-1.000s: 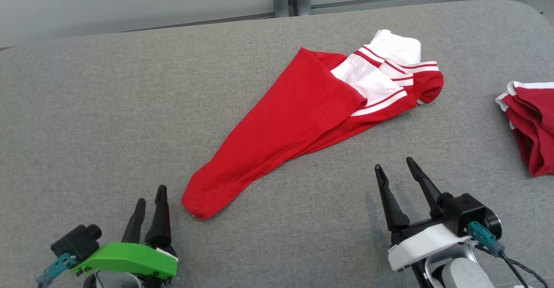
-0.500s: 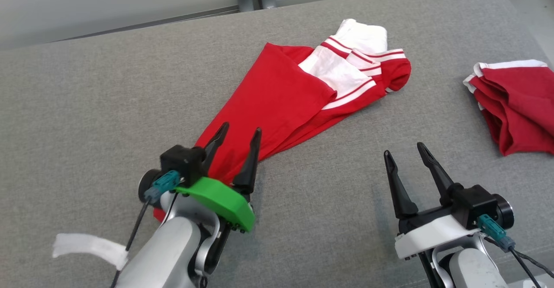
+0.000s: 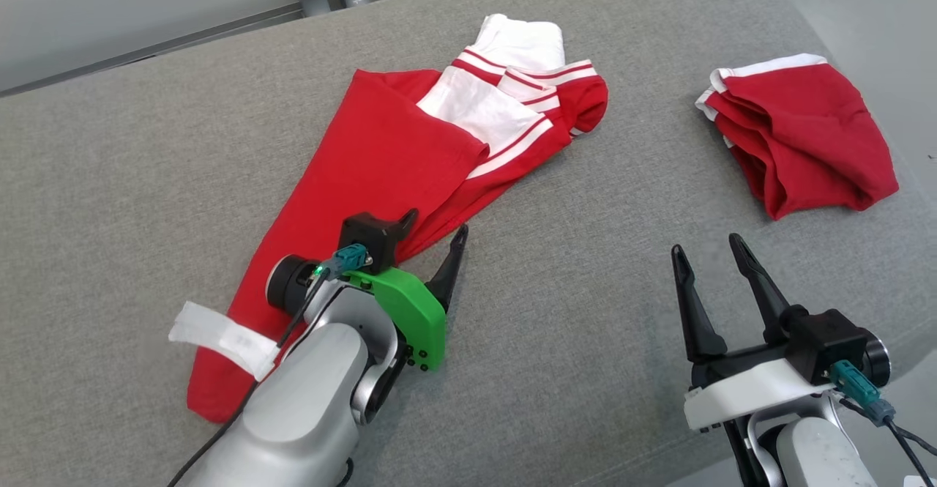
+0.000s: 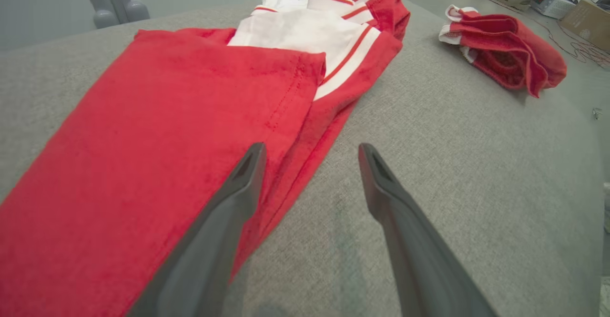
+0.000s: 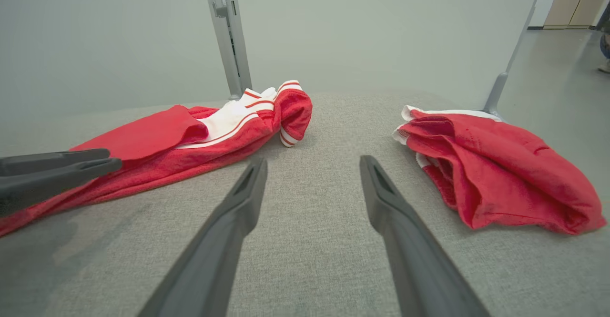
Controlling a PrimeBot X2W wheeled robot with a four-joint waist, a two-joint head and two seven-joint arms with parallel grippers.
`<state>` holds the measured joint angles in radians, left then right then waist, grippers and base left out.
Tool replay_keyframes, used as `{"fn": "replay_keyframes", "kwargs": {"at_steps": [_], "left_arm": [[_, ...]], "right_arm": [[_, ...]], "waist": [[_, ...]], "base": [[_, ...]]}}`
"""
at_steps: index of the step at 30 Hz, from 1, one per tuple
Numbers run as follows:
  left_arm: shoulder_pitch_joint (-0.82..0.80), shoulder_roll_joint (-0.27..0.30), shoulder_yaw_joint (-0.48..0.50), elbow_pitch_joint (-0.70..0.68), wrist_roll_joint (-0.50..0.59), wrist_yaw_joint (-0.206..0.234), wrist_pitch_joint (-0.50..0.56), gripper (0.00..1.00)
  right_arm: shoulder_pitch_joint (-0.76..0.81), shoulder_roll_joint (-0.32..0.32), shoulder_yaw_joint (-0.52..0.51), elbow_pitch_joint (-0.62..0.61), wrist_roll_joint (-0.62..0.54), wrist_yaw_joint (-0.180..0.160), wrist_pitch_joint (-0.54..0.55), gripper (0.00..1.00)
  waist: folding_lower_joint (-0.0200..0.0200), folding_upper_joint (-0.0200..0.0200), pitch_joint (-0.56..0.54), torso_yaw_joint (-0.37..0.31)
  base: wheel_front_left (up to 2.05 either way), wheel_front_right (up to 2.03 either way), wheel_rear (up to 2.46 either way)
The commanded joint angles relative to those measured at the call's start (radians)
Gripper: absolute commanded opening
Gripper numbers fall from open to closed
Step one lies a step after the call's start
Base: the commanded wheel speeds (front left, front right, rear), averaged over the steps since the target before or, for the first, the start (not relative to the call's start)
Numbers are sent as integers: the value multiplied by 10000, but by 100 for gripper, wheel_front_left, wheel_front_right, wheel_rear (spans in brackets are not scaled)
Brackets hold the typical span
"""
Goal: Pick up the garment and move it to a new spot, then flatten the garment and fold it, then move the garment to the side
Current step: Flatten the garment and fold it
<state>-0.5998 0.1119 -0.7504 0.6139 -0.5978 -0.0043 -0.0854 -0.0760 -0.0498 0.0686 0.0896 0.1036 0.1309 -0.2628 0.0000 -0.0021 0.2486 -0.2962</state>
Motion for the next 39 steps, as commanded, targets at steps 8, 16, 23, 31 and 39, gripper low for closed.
{"fn": "replay_keyframes", "kwargs": {"at_steps": [8,16,23,31,39], "left_arm": [[-971,-108,-146,1755,395,-106,-631,100],[-1321,-255,-376,2869,472,-310,-986,100],[-1494,-395,-483,3382,413,-374,-1142,100],[-1845,-461,-627,3968,368,-619,-1211,0],[-2898,131,339,3214,-410,-600,-1287,0]], "right_arm": [[105,-19,120,13,202,-3,-28,100],[157,-19,198,147,316,-3,-28,100],[97,-17,208,212,477,-3,-28,100],[89,-19,119,227,651,-3,-28,100],[293,-17,-69,174,703,-3,-28,100]], "waist": [[0,21,13,-246],[0,21,-62,-229],[0,21,-69,-220],[0,21,-30,-243],[0,21,85,113]], "base": [[0,0,0],[0,0,0],[0,0,0],[0,0,0],[0,0,0]]}}
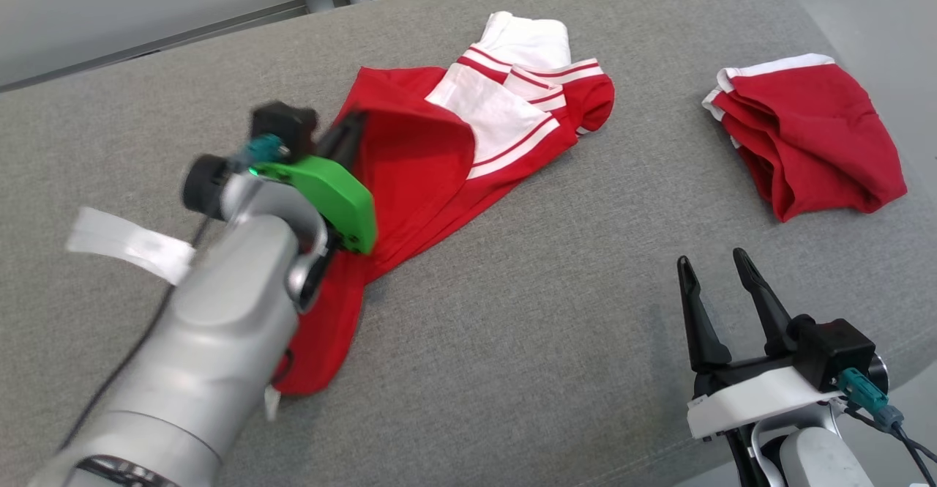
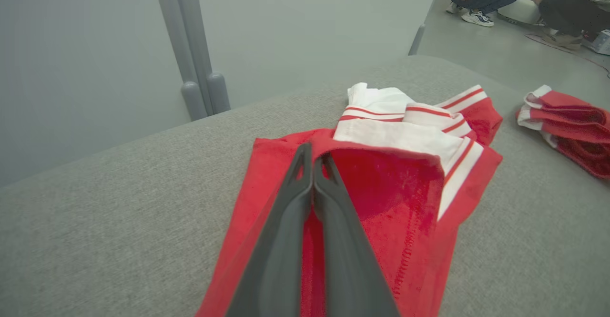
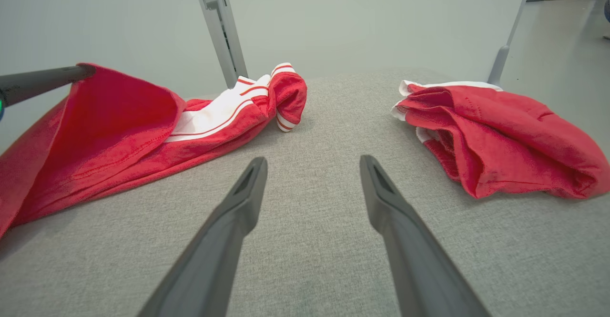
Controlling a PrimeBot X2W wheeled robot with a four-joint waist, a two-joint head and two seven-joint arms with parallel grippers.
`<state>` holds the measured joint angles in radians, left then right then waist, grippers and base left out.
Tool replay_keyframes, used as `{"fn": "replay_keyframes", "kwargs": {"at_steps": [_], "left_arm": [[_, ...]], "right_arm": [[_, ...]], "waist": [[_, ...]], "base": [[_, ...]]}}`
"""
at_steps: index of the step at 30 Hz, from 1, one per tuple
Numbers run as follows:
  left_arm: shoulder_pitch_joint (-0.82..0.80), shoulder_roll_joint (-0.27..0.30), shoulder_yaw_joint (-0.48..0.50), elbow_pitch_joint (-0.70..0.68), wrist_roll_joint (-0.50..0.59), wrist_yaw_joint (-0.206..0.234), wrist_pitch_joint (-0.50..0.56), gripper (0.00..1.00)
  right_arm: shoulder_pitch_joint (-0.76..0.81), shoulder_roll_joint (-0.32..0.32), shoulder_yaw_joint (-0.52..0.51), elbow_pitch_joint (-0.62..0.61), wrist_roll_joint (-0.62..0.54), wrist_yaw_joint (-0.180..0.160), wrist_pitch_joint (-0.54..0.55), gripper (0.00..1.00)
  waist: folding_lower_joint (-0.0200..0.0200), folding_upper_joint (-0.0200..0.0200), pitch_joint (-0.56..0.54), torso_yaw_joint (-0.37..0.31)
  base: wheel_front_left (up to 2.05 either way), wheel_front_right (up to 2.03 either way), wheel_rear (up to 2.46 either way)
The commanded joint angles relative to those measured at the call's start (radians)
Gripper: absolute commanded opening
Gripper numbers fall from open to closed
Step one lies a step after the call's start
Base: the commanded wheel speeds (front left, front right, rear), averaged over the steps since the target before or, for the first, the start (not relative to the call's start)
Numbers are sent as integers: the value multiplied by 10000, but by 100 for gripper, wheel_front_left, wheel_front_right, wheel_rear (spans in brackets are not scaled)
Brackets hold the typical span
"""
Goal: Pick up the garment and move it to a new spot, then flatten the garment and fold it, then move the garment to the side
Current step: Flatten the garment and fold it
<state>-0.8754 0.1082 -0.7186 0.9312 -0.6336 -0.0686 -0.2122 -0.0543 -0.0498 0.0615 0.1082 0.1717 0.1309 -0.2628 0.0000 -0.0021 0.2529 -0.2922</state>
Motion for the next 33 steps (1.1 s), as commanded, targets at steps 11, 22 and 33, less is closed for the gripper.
{"fn": "replay_keyframes", "kwargs": {"at_steps": [11,22,33], "left_arm": [[-903,3543,1552,-306,-1097,-14,1614,0],[-588,4193,2944,889,-2636,108,1827,100],[720,4505,2739,261,-2090,457,175,100]], "right_arm": [[-508,-21,186,-81,-202,-3,-28,100],[-757,-19,440,3,-472,-3,-28,100],[-418,-21,169,8,-396,-3,-28,100]], "waist": [[0,21,1054,379],[0,21,1804,444],[0,21,1119,901]], "base": [[0,0,0],[0,0,0],[0,0,0]]}}
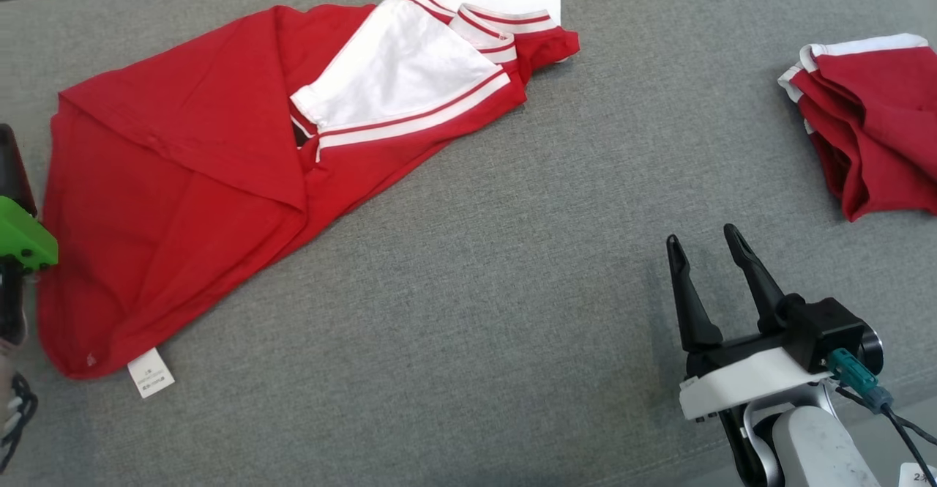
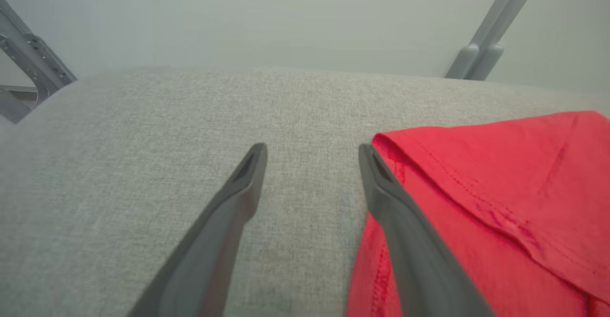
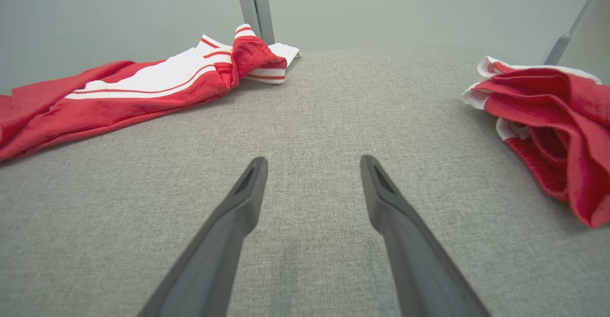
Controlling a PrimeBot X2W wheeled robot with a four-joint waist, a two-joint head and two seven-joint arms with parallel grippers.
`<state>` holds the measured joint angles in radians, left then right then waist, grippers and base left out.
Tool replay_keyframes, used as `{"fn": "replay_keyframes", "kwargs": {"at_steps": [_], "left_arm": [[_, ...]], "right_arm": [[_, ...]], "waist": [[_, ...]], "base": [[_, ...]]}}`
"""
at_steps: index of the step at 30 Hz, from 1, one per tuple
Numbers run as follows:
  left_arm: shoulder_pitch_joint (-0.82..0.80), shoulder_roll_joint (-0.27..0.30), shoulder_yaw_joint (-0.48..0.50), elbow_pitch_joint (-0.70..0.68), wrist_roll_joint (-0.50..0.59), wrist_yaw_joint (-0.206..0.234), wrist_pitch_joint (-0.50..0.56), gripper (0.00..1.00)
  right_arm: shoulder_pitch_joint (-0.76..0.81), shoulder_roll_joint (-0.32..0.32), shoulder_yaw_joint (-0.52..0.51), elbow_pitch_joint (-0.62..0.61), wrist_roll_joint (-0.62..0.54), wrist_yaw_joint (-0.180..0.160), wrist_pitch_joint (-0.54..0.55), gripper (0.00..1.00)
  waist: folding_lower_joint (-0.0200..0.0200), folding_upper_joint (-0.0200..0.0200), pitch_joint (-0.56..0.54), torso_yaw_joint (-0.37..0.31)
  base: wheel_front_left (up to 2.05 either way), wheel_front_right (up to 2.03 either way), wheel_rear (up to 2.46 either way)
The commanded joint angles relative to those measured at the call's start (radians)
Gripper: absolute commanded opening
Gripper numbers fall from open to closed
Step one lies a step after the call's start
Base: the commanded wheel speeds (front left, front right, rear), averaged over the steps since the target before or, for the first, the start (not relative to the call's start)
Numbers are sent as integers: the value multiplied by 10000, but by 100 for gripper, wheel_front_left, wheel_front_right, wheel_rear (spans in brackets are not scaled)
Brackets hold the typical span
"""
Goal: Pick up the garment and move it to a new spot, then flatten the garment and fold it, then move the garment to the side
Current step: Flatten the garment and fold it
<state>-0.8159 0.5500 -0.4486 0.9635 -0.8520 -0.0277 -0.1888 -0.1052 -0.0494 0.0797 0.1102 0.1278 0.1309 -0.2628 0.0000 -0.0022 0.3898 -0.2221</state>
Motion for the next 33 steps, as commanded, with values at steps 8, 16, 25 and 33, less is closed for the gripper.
{"fn": "replay_keyframes", "kwargs": {"at_steps": [8,16,25,33], "left_arm": [[2079,-569,-584,-4553,-18,967,671,100],[3018,-768,-1341,-7510,-403,2128,2931,100],[3508,-271,-1361,-8467,-593,2851,3902,100],[3435,-567,-1246,-8398,-1072,2910,4181,100]], "right_arm": [[181,-26,-64,-66,-136,-3,-28,100],[-95,-26,125,-15,149,-3,-28,100],[-1,-24,141,-13,454,-3,-28,100],[-209,-21,146,-50,511,-3,-28,100]], "waist": [[0,22,-370,885],[0,22,-148,366],[0,22,-26,-115],[0,22,100,-189]], "base": [[0,0,0],[0,0,0],[0,0,0],[0,0,0]]}}
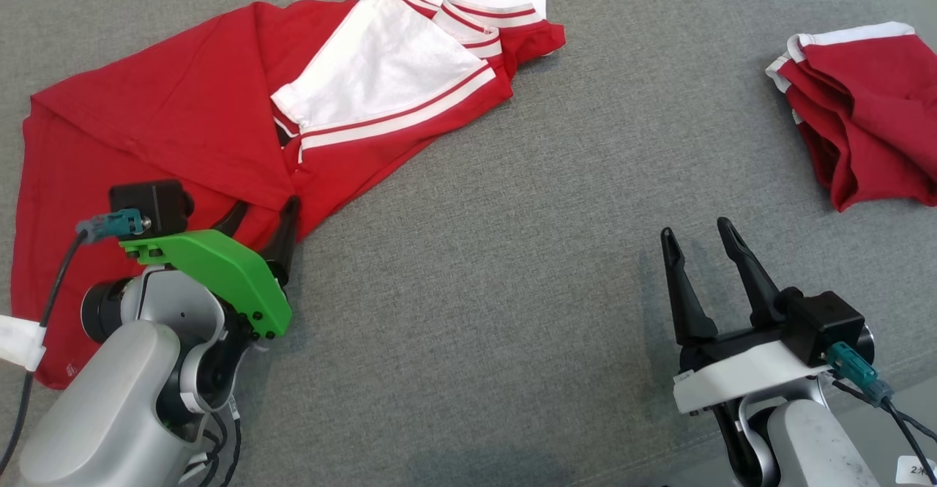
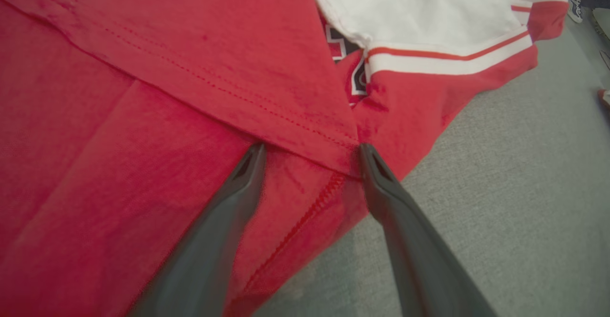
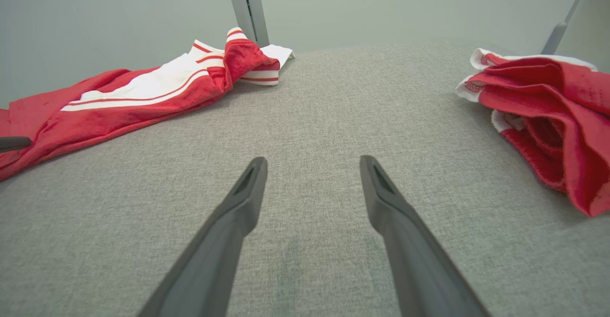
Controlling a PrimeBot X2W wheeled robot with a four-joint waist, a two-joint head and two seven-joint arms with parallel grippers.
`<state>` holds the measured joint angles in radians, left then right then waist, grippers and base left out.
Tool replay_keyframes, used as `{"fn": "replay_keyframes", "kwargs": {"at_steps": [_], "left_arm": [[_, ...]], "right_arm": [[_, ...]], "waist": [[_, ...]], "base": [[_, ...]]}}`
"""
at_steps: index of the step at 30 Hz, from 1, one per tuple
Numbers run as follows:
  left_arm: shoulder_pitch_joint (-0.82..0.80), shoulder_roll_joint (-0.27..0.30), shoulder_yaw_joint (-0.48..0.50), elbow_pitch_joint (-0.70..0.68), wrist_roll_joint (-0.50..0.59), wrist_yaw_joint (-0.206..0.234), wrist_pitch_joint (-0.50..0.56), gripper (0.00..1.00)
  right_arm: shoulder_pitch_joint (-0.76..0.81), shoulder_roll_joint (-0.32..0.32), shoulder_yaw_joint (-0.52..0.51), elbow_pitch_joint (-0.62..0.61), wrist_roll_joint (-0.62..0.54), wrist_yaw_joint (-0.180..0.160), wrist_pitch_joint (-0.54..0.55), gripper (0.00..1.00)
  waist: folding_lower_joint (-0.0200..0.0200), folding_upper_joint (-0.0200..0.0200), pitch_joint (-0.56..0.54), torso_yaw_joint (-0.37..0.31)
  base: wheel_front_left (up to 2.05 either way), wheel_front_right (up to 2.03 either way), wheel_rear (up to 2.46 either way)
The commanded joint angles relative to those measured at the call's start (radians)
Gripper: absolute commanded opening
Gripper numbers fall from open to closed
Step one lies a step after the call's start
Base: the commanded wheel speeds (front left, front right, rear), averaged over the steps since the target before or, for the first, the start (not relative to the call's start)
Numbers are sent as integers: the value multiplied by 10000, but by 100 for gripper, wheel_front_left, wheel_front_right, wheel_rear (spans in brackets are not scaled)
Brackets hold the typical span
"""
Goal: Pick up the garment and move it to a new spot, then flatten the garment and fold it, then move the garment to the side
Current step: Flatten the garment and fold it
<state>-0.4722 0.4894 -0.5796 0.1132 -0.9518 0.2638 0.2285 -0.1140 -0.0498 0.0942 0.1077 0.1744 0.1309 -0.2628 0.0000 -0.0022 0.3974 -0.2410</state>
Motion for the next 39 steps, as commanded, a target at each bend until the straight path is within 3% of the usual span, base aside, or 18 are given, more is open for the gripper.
{"fn": "replay_keyframes", "kwargs": {"at_steps": [1,5,6,7,8,14,19,27,31,35,36,37,39], "left_arm": [[-78,-37,64,174,-94,-21,-18,100],[-362,-231,47,431,-26,-109,-151,100],[-440,-284,57,523,-14,-143,-211,67],[-540,-320,55,650,40,-162,-258,8],[-622,-357,22,766,71,-212,-306,0],[-955,-430,0,1179,76,-548,-454,0],[-1004,-24,262,816,-128,-698,-347,0],[-939,1759,1341,231,-966,-635,783,0],[-1229,2656,1836,946,-1167,-645,1299,0],[-1348,3212,2050,2014,-787,-506,1014,0],[-1330,3285,2015,2297,-624,-406,916,5],[-1294,3354,1988,2596,-464,-258,783,35],[-1095,3453,1877,3208,-186,-11,641,56]], "right_arm": [[-138,-18,6,-33,46,-3,-28,100],[-175,-19,19,0,50,-3,-28,100],[-170,-19,26,22,49,-3,-28,100],[-173,-19,51,49,46,-3,-28,100],[-183,-19,71,65,50,-3,-28,100],[-191,-19,147,113,98,-3,-28,100],[-27,-21,92,134,83,-3,-28,100],[-76,-21,96,93,-94,-3,-28,100],[-218,-18,172,127,-181,-3,-28,100],[-279,-21,219,142,-216,-3,-28,100],[-266,-16,234,148,-211,-3,-28,100],[-228,-18,234,159,-184,-3,-28,100],[-125,-21,220,170,-97,-3,-28,100]], "waist": [[0,22,44,1],[0,22,81,4],[0,22,80,3],[0,22,78,-4],[0,22,75,-19],[0,22,11,-115],[0,22,-27,-90],[0,22,76,37],[0,22,149,-1],[0,22,179,-154],[0,22,181,-203],[0,22,179,-249],[0,22,149,-338]], "base": [[0,0,0],[0,0,0],[0,0,0],[0,0,0],[0,0,0],[0,0,0],[0,0,0],[0,0,0],[0,0,0],[0,0,0],[0,0,0],[0,0,0],[0,0,0]]}}
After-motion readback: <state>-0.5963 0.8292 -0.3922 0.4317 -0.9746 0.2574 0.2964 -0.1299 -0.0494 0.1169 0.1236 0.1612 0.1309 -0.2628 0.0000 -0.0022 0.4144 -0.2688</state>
